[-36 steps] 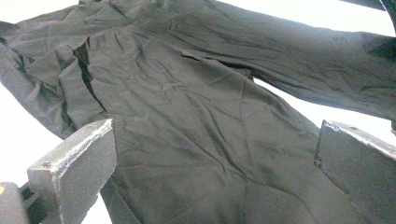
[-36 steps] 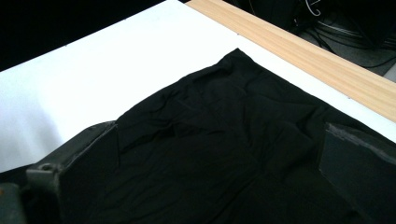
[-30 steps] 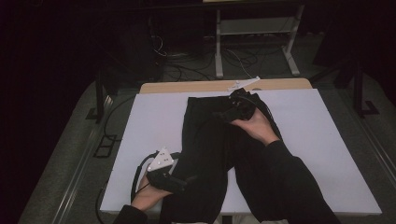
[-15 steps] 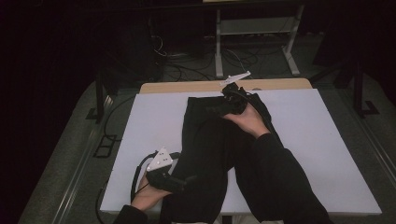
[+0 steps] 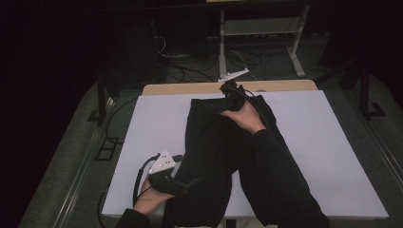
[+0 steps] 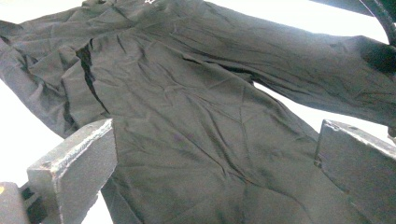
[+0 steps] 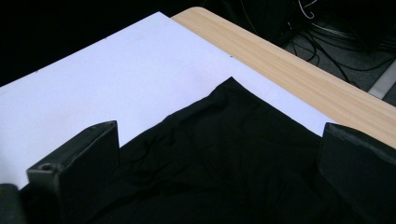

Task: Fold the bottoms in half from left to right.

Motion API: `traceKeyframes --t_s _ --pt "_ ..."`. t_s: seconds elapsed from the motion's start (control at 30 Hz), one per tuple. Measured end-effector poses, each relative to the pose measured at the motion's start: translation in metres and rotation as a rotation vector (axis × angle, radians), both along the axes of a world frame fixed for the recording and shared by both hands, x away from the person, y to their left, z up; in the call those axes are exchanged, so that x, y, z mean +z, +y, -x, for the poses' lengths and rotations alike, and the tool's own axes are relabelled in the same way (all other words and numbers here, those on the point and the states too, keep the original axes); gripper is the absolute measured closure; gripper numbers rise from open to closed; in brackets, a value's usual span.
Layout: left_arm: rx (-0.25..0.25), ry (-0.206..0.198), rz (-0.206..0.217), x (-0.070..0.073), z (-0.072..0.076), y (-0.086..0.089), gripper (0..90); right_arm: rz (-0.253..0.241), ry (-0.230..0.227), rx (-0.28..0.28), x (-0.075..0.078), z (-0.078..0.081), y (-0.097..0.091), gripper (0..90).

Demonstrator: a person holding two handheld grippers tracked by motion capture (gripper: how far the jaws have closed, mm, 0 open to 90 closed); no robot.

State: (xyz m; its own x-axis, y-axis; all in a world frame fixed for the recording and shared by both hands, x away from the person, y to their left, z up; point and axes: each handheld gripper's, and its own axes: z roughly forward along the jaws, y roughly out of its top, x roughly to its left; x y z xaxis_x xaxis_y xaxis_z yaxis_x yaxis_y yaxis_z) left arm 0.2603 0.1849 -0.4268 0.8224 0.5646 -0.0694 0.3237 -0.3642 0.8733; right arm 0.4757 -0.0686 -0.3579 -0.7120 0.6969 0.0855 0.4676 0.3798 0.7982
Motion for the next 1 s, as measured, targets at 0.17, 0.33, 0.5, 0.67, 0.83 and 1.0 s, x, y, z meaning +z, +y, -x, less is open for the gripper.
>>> traceKeyframes --t_s 0.17,0.33,0.5,0.67,0.83,1.0 --pt "-0.002 -0.001 0.001 0.000 0.000 0.000 0.0 -0.001 0.008 0.006 -0.004 -0.007 0.010 0.0" --pt "-0.001 -0.002 0.002 0.001 0.000 0.001 0.0 -0.001 0.002 0.013 -0.007 -0.010 0.020 0.0" --pt "-0.001 -0.001 0.010 0.001 0.001 0.000 0.0 0.010 0.003 0.027 -0.011 -0.016 0.035 0.0" --pt "-0.003 -0.002 0.011 0.001 0.001 0.001 0.0 0.010 -0.009 0.018 -0.015 -0.020 0.044 0.0" --pt "-0.008 -0.004 0.010 0.001 0.001 0.001 0.0 0.000 0.010 0.024 -0.024 -0.026 0.056 0.0" --pt "-0.008 -0.003 0.013 0.001 0.001 0.001 0.0 -0.001 0.023 0.030 -0.032 -0.028 0.066 0.0"
